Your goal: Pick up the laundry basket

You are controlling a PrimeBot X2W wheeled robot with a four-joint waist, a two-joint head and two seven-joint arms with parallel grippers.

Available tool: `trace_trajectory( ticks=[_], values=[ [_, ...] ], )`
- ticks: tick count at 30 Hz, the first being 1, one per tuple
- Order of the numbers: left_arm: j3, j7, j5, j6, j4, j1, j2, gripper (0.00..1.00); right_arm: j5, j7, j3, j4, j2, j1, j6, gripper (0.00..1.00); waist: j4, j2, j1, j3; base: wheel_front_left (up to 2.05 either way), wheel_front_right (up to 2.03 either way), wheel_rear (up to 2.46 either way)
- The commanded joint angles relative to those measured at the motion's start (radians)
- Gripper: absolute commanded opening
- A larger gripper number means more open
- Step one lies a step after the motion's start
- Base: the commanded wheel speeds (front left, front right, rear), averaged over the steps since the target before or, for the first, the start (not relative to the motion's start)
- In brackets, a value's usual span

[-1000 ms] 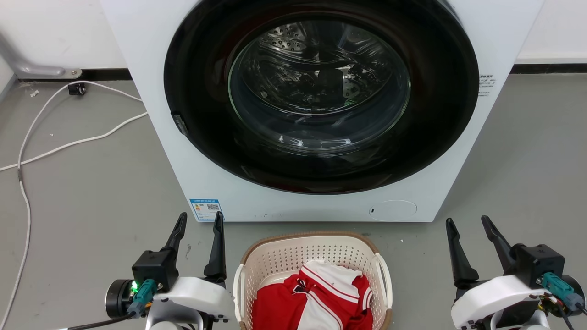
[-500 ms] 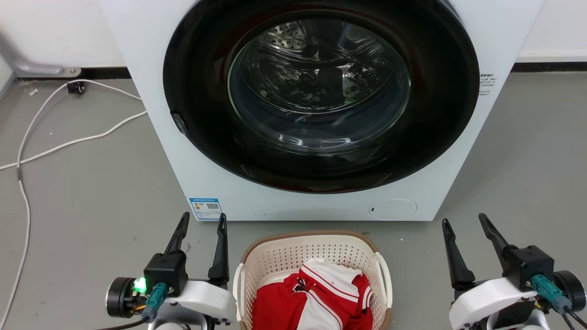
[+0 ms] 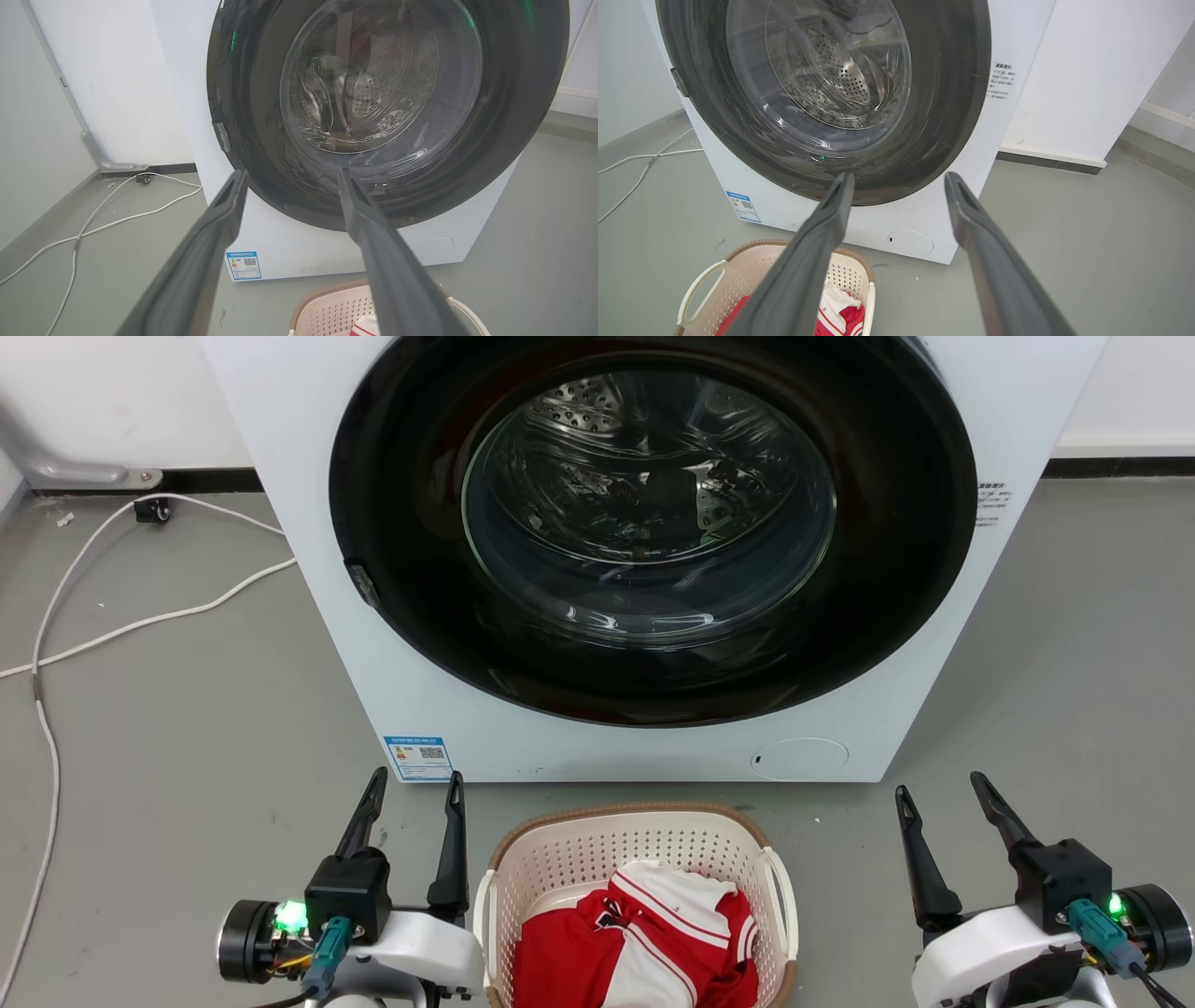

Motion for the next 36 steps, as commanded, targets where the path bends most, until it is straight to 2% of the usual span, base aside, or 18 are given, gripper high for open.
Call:
trace_trajectory(
  ticks=[1, 16, 21, 27, 36],
  values=[
    [0.005, -0.004, -0.005, 0.000, 0.001, -0.006, 0.000, 1.00, 0.001, -0.004, -0.002, 0.001, 0.004, 0.012, -0.001, 1.00, 0.000, 0.0000, -0.0001, 0.001, 0.00, 0.00, 0.00],
    [0.020, -0.004, -0.014, -0.007, 0.012, -0.005, -0.007, 1.00, 0.016, -0.008, -0.002, 0.012, 0.004, -0.003, -0.001, 1.00, -0.003, 0.0000, -0.0001, 0.010, 0.00, 0.00, 0.00],
    [0.028, -0.004, -0.024, -0.002, 0.047, -0.034, -0.009, 1.00, 0.033, 0.015, -0.005, 0.033, 0.004, -0.038, -0.001, 1.00, -0.008, 0.0000, -0.0001, 0.045, 0.00, 0.00, 0.00],
    [0.033, -0.002, -0.052, -0.027, 0.176, -0.131, -0.010, 1.00, 0.066, 0.077, 0.002, 0.110, 0.004, -0.111, -0.001, 1.00, -0.017, 0.0000, -0.0001, 0.127, 0.00, 0.00, 0.00],
    [0.065, 0.085, -0.135, -0.094, 0.425, -0.310, 0.012, 1.00, 0.117, 0.192, 0.054, 0.281, 0.003, -0.260, -0.001, 1.00, -0.033, 0.0000, -0.0001, 0.266, 0.00, 0.00, 0.00]
  ],
)
